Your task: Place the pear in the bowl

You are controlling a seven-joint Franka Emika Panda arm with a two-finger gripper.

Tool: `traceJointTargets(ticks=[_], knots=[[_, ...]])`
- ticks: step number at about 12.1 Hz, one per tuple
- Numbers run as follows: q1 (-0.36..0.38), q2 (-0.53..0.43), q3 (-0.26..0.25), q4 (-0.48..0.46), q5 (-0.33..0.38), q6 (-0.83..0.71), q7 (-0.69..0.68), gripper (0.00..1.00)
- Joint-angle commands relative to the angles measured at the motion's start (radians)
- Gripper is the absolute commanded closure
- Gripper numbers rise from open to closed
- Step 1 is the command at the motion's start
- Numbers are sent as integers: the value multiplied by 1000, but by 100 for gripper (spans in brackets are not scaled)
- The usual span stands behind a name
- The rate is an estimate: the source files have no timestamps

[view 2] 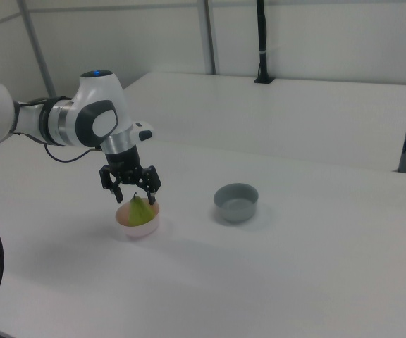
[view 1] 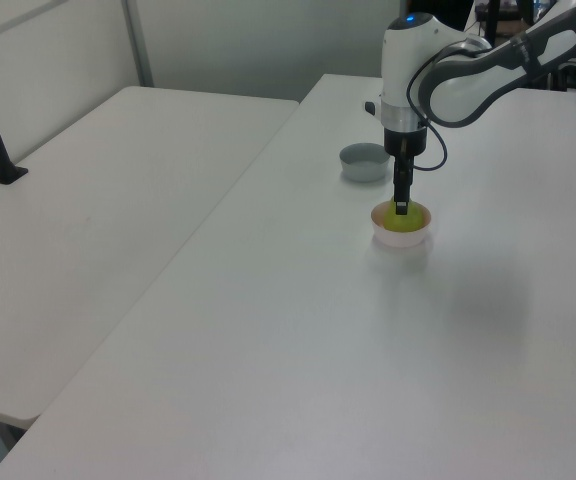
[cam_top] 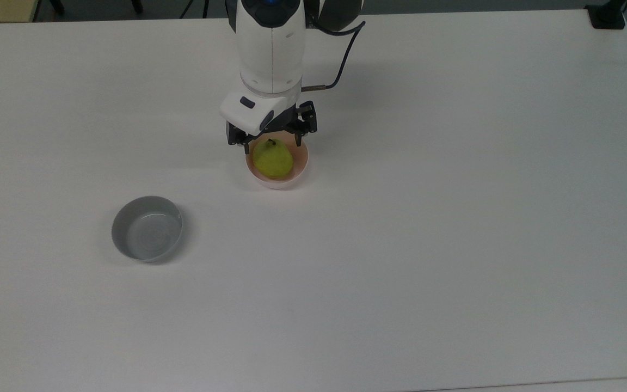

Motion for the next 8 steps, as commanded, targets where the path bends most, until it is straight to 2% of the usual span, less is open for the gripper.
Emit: traceJointTargets(ticks=[1,5,7,8], knots=[[-11,-48,-3,69,-18,-163,42,0],[-66,-132,3,150,-15,-341,56,0],[-134,-158,37,223,-6,-467,55,0],[-183,-193,73,235,-4,-511,49,0]])
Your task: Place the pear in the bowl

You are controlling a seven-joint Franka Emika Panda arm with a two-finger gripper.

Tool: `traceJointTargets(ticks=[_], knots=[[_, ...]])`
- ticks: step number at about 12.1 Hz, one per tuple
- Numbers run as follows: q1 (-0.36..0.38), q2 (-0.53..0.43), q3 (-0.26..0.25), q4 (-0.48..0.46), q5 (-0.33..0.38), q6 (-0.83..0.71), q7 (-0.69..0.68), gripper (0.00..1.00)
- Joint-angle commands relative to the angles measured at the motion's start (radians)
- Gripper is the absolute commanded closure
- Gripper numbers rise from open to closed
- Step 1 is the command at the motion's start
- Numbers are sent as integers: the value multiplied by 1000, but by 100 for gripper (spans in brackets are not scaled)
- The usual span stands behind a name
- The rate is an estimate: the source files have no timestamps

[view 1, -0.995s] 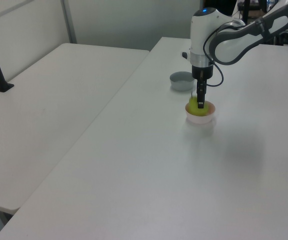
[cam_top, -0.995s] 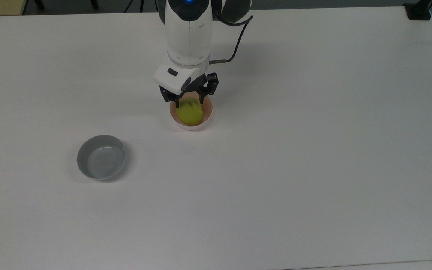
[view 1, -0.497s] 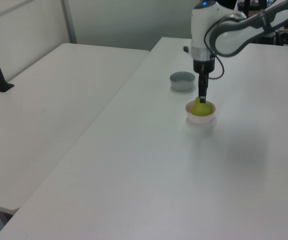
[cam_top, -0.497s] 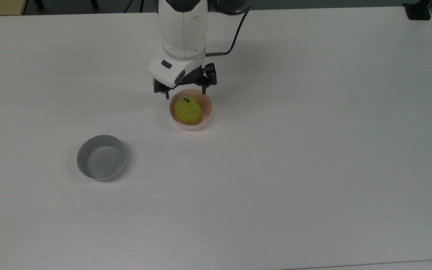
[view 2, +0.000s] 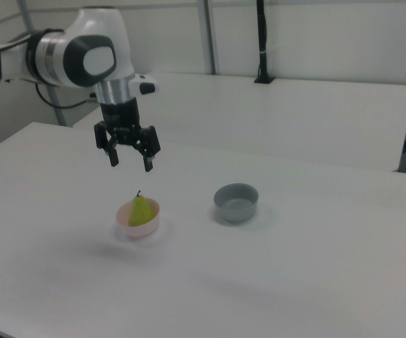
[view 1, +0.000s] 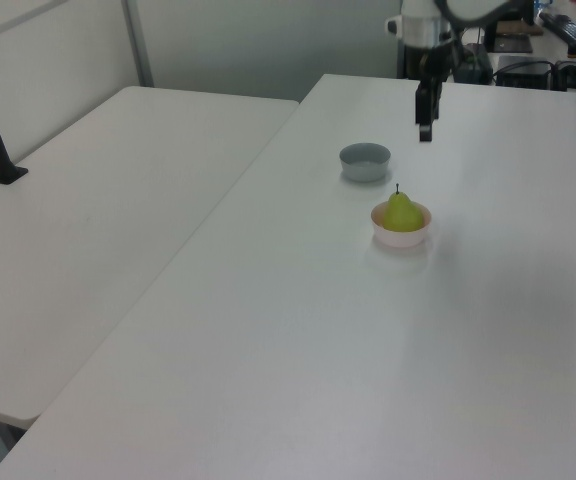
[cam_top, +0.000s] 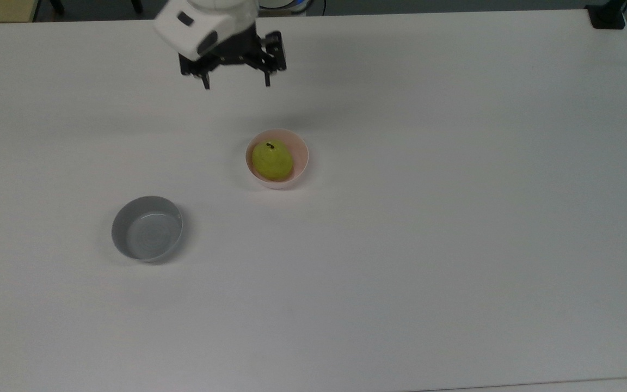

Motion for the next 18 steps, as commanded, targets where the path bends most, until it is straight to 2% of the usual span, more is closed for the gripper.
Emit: traceJointTargets(ticks=[1,2,3,7,9,11,13,18], knots=[[-158,-83,121,47,-3,-138,21,0],[-211,-112,170,47,0,-169,22,0],[-252,-132,194,51,5,-196,24,0],[-315,-152,195,80,39,-220,-6,0],[-297,-151,168,76,39,-113,-53,0],[-190,-142,59,62,40,-17,-59,0],[-188,-133,54,62,40,-11,-97,0],[-188,-133,63,68,40,-25,-91,0]])
